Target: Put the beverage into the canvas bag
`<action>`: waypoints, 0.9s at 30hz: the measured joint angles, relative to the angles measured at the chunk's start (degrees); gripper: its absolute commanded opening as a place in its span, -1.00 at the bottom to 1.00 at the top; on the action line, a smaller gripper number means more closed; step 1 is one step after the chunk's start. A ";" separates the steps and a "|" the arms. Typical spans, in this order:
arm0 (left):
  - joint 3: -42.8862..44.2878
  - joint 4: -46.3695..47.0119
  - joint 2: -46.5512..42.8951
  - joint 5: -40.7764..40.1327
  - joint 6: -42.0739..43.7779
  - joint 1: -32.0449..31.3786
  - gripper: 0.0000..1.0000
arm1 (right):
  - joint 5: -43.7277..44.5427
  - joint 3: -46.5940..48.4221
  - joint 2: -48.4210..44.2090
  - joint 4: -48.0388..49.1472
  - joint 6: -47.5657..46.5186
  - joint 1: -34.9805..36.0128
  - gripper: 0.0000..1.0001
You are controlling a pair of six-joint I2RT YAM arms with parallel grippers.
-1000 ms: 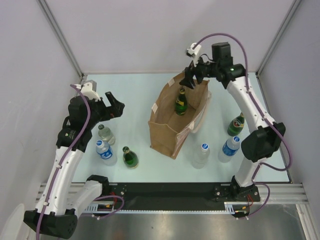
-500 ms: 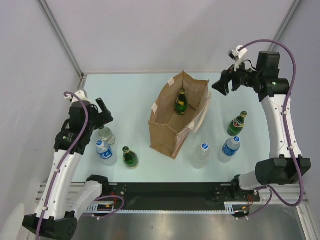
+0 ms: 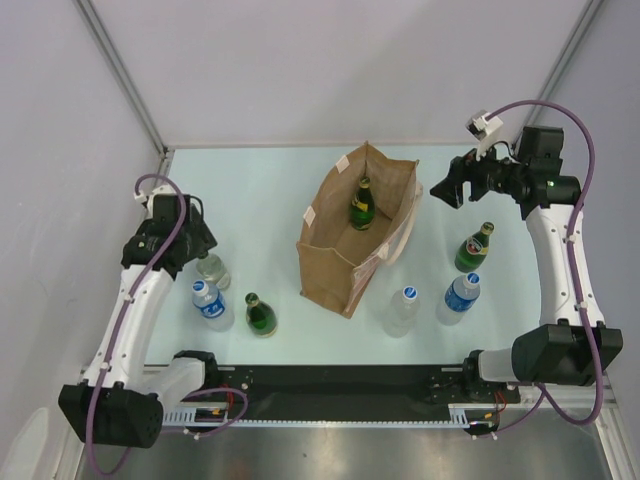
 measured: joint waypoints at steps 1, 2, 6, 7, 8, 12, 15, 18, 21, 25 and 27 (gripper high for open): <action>0.00 -0.11 0.57 0.22 0.00 0.31 0.35 | -0.15 0.00 0.00 0.24 0.22 0.00 0.60; -0.02 -0.17 1.16 0.61 0.00 0.55 0.28 | -0.24 0.00 0.00 0.44 0.35 0.00 0.60; -0.11 -0.13 3.56 2.43 0.04 0.79 0.17 | -0.87 0.00 0.00 1.27 1.22 0.00 0.60; -0.22 -0.11 4.17 2.84 0.07 0.79 0.16 | -1.03 0.00 0.00 1.38 1.40 0.00 0.60; -0.37 -0.04 4.66 3.08 0.04 0.79 0.14 | -1.27 0.00 0.00 1.53 1.62 0.00 0.60; -1.27 0.17 5.97 4.00 0.09 0.83 0.05 | -1.40 0.00 0.00 1.88 1.81 0.00 0.61; -2.12 0.57 6.32 4.26 0.11 0.83 -0.04 | -1.64 -0.11 0.00 1.95 2.08 0.00 0.60; -2.27 1.16 6.78 4.50 0.13 0.85 -0.09 | -1.70 -0.42 0.00 1.95 2.10 0.00 0.60; -2.27 1.57 7.43 4.35 0.22 0.94 -0.09 | -1.70 -0.52 0.00 1.95 2.12 0.00 0.60; -2.27 1.86 7.80 4.13 0.35 1.05 -0.21 | -1.70 -0.52 0.00 1.95 2.12 0.00 0.60; -2.27 2.08 7.91 4.15 0.59 1.11 -0.28 | -1.70 -0.52 0.00 1.95 2.12 0.00 0.60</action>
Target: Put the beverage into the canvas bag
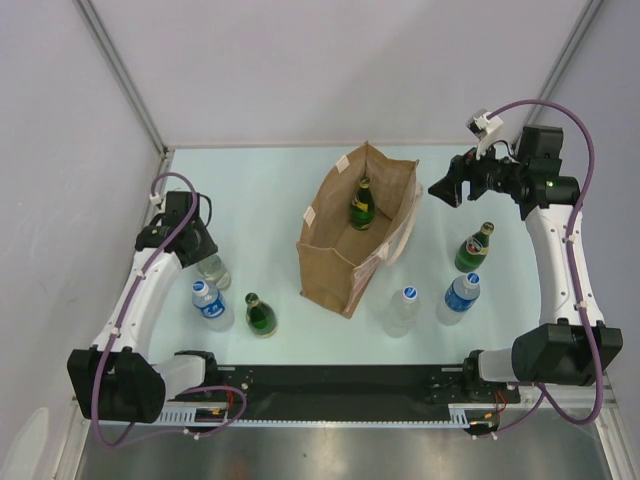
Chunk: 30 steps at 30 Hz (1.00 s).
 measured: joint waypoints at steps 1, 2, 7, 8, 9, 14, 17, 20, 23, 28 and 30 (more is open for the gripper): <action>0.00 0.13 0.00 -0.09 0.20 0.00 -0.38 | 0.00 0.00 0.00 0.00 0.00 0.00 0.60; 0.00 0.26 0.00 -0.17 0.52 0.00 -0.40 | 0.00 0.00 0.00 0.00 0.00 0.00 0.60; 0.00 0.46 -0.02 -0.07 0.98 0.11 -0.69 | -0.02 0.00 0.02 0.00 0.00 0.00 0.60; 0.00 0.46 -0.02 -0.04 1.03 0.11 -0.74 | 0.00 0.00 0.02 0.00 0.00 0.00 0.60; 0.02 0.44 -0.02 -0.02 1.09 0.11 -0.86 | -0.02 0.00 0.07 0.00 0.00 0.00 0.60; 0.50 -0.55 -0.15 1.33 2.95 0.13 -0.99 | -0.02 0.00 0.33 0.00 0.02 0.00 0.60; 1.60 -2.34 -0.15 3.30 4.20 0.11 -1.00 | -0.04 0.00 0.63 0.00 0.31 0.00 0.60; 3.69 -4.11 -0.26 5.01 5.84 0.07 -1.00 | -0.07 0.00 0.87 0.00 0.52 0.11 0.59; 5.84 -4.92 -0.74 6.73 7.28 -0.33 -1.00 | -0.09 0.04 1.16 0.00 0.57 0.52 0.60; 10.84 -5.64 -1.01 9.20 9.68 -1.88 -1.00 | -0.15 0.15 1.79 -0.02 0.57 1.29 0.60; 12.98 -5.92 -1.01 9.77 10.60 -2.91 -0.99 | -0.28 0.37 2.01 -0.02 0.57 1.73 0.59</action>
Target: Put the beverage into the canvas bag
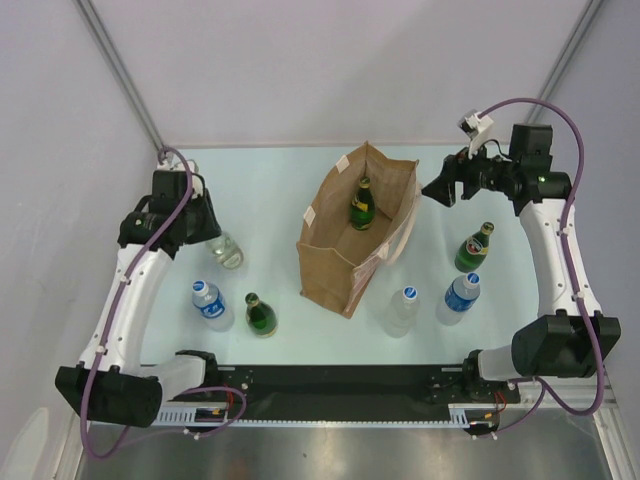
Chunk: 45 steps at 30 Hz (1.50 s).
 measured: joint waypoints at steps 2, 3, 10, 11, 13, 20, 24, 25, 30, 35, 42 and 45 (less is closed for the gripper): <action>2.01 -0.37 0.00 0.50 0.57 -0.92 -1.00 | -0.17 0.31 0.24 0.00 0.00 0.35 0.59; 3.50 -0.79 0.13 0.63 0.90 -1.53 -1.00 | -0.24 0.48 0.35 0.02 0.00 0.50 0.59; 13.07 -2.93 1.86 0.79 2.27 -5.88 -0.99 | -0.50 1.01 0.74 0.02 0.02 1.60 0.59; 14.43 -3.23 2.34 0.79 2.38 -6.60 -0.99 | -0.59 1.03 0.79 0.04 0.02 1.73 0.60; 17.40 -3.98 3.58 0.68 2.40 -8.24 -1.00 | -0.70 1.20 0.96 0.02 0.02 2.01 0.59; 29.22 -6.82 8.66 0.26 2.47 -14.80 -1.00 | -0.81 1.62 1.51 0.02 0.17 3.34 0.59; 37.57 -7.96 11.91 0.31 2.45 -18.08 -1.00 | -0.83 1.62 1.51 0.02 0.33 4.74 0.59; 39.43 -8.02 12.61 0.31 2.45 -18.69 -1.00 | -0.87 1.62 1.51 0.02 0.42 5.05 0.59; 48.92 -8.76 16.37 0.22 2.40 -21.66 -0.99 | -1.16 1.62 1.51 0.02 0.48 5.27 0.59; 55.47 -9.16 20.79 0.52 2.38 -25.62 -1.00 | -1.16 1.62 1.51 0.04 0.46 5.27 0.60; 62.69 -9.49 28.59 0.79 2.43 -30.45 -1.00 | -1.16 1.64 1.51 0.02 0.46 4.76 0.60; 63.95 -8.26 31.06 1.29 2.43 -31.91 -1.00 | -1.16 1.64 1.51 0.02 0.48 4.48 0.59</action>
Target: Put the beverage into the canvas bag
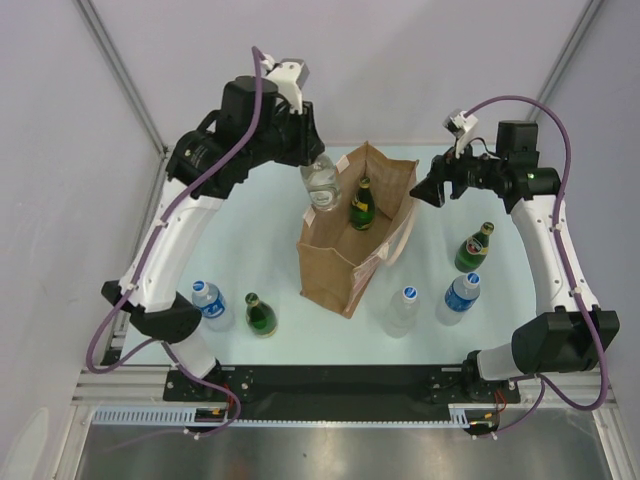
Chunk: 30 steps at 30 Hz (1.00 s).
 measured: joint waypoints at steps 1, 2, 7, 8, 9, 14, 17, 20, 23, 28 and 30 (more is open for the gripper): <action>0.02 0.66 0.70 0.28 0.00 -0.50 -1.00 | 0.00 0.00 0.00 0.00 0.02 -0.11 0.59; 0.04 1.07 1.16 0.42 0.02 -0.85 -1.00 | 0.00 -0.02 0.00 0.00 0.15 -0.20 0.59; 0.22 3.87 4.48 0.79 1.14 -3.30 -1.00 | 0.02 -0.09 -0.02 0.26 1.27 -0.72 0.60; 0.22 4.48 5.33 0.83 1.60 -3.85 -0.99 | 0.02 -0.13 -0.02 0.35 1.42 -0.81 0.60; 0.22 5.01 6.03 0.81 2.03 -4.28 -1.00 | 0.02 -0.20 -0.04 0.39 1.57 -0.87 0.60; 0.20 8.92 11.21 0.70 4.66 -6.54 -1.00 | -0.07 -0.48 -0.24 0.42 2.43 -1.84 0.60; -0.66 12.17 14.21 0.70 6.64 -7.61 -1.00 | -0.04 -0.48 -0.42 0.44 2.99 -3.34 0.59; -3.23 15.78 16.20 0.79 8.57 -8.55 -1.00 | -0.07 -0.50 -0.70 0.44 3.43 -4.50 0.59; -4.35 18.08 18.45 1.05 10.36 -9.31 -1.00 | -0.17 -0.57 -1.01 0.50 3.72 -4.85 0.59; -5.88 22.14 21.81 2.58 12.74 -10.12 -1.00 | -0.92 -1.66 -1.53 1.31 4.55 -5.22 0.59; -7.04 24.24 22.69 3.30 13.51 -10.25 -1.00 | -1.20 -2.03 -1.62 1.57 4.76 -5.55 0.59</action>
